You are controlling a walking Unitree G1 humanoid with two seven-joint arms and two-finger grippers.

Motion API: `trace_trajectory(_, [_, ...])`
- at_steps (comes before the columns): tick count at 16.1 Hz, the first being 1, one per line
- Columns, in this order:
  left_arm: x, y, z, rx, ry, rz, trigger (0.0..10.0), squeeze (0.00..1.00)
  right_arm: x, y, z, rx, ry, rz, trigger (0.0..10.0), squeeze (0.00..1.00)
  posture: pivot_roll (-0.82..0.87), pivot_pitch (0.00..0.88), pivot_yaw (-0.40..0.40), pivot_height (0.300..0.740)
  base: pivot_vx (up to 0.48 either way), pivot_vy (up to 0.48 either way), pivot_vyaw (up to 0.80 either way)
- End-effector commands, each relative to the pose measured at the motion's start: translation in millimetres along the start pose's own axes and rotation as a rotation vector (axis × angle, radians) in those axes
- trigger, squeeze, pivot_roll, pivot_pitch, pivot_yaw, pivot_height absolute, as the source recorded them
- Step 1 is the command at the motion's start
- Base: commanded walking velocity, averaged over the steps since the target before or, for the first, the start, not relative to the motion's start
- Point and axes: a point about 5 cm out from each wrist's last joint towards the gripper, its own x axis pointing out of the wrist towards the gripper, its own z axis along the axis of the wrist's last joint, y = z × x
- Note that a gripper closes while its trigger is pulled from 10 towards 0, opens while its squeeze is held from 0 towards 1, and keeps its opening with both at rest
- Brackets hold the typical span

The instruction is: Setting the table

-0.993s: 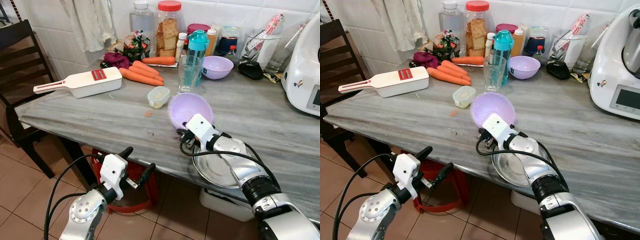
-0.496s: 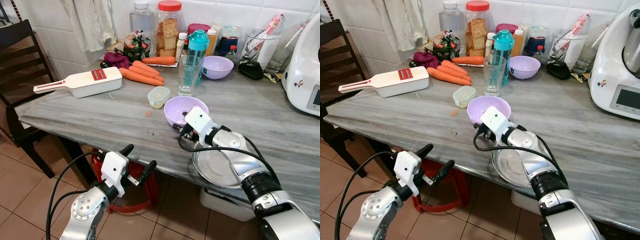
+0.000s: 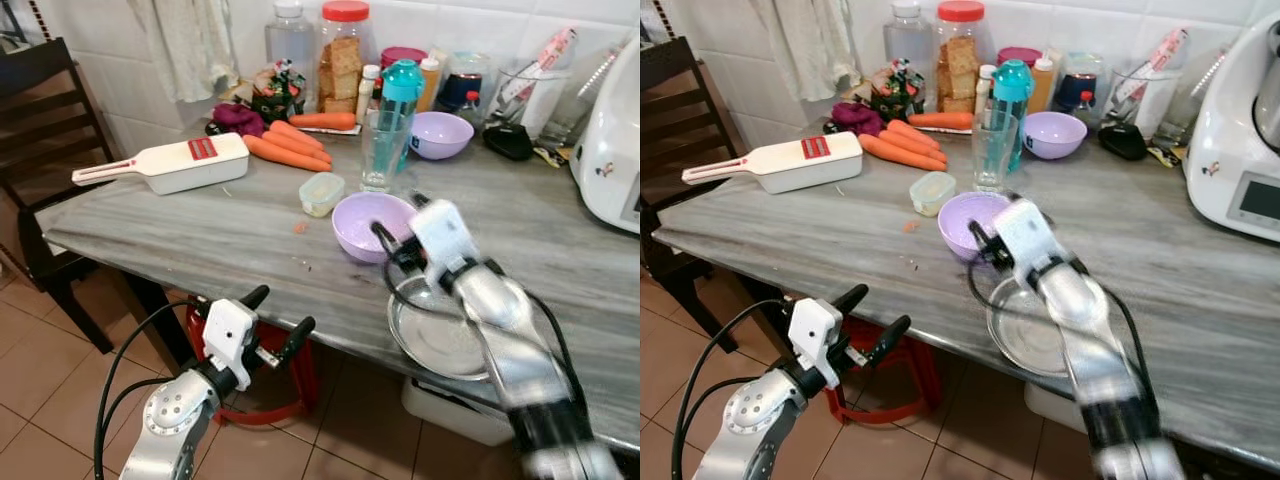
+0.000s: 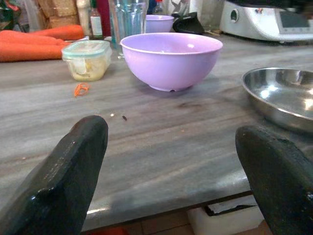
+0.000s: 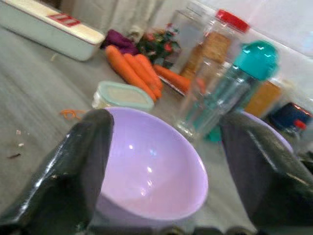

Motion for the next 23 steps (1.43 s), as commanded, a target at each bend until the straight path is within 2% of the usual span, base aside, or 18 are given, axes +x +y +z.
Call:
trace_trajectory(1, [-0.6,2.7,-1.4,-0.009,0.011,-0.003,10.0,0.00,-9.7,-3.6,10.1,-0.005,-0.021,-0.052,10.0,1.00,0.03,0.000,0.027,0.740,0.000,0.000,0.00])
trace_trajectory(2, [-0.5,2.7,-1.4,-0.009,0.011,-0.005,10.0,0.00,-13.3,-3.0,8.4,0.005,-0.007,-0.067,10.0,1.00,0.03,0.000,0.027,0.740,0.000,0.000,0.00])
trace_trajectory(3, [0.4,3.0,-1.5,-0.010,0.012,-0.014,10.0,0.00,-25.4,2.8,-1.2,0.083,0.073,-0.114,10.0,1.00,0.02,0.000,0.036,0.740,0.000,0.000,0.00])
trace_trajectory(4, [1.2,3.1,-1.4,-0.012,0.012,-0.020,10.0,0.00,-31.6,8.3,-5.9,0.104,0.112,-0.125,10.0,1.00,0.02,0.000,0.036,0.740,0.000,0.000,0.00])
trace_trajectory(7, [3.0,2.7,-0.4,-0.013,0.010,-0.032,10.0,0.00,-42.5,15.6,-13.4,0.183,0.202,-0.183,10.0,1.00,0.01,0.000,0.048,0.740,0.000,0.000,0.00])
trace_trajectory(8, [3.2,2.4,-0.3,-0.014,0.010,-0.034,10.0,0.00,-45.1,16.7,-16.0,0.185,0.230,-0.193,10.0,1.00,0.01,0.000,0.048,0.740,0.000,0.000,0.00])
trace_trajectory(12, [3.9,0.2,2.7,-0.017,0.005,-0.040,10.0,0.00,-51.1,23.7,-30.9,0.311,0.356,-0.225,10.0,1.00,0.02,0.000,0.043,0.740,0.000,0.000,0.00])
trace_trajectory(16, [2.6,0.4,2.4,-0.019,0.006,-0.035,10.0,0.00,-53.4,26.4,-40.1,0.369,0.439,-0.243,10.0,1.00,0.02,0.000,0.035,0.740,0.000,0.000,0.00])
trace_trajectory(23, [2.4,0.6,3.3,-0.019,0.006,-0.032,10.0,0.00,-56.5,28.9,-48.3,0.385,0.499,-0.244,10.0,1.00,0.02,0.000,0.035,0.740,0.000,0.000,0.00])
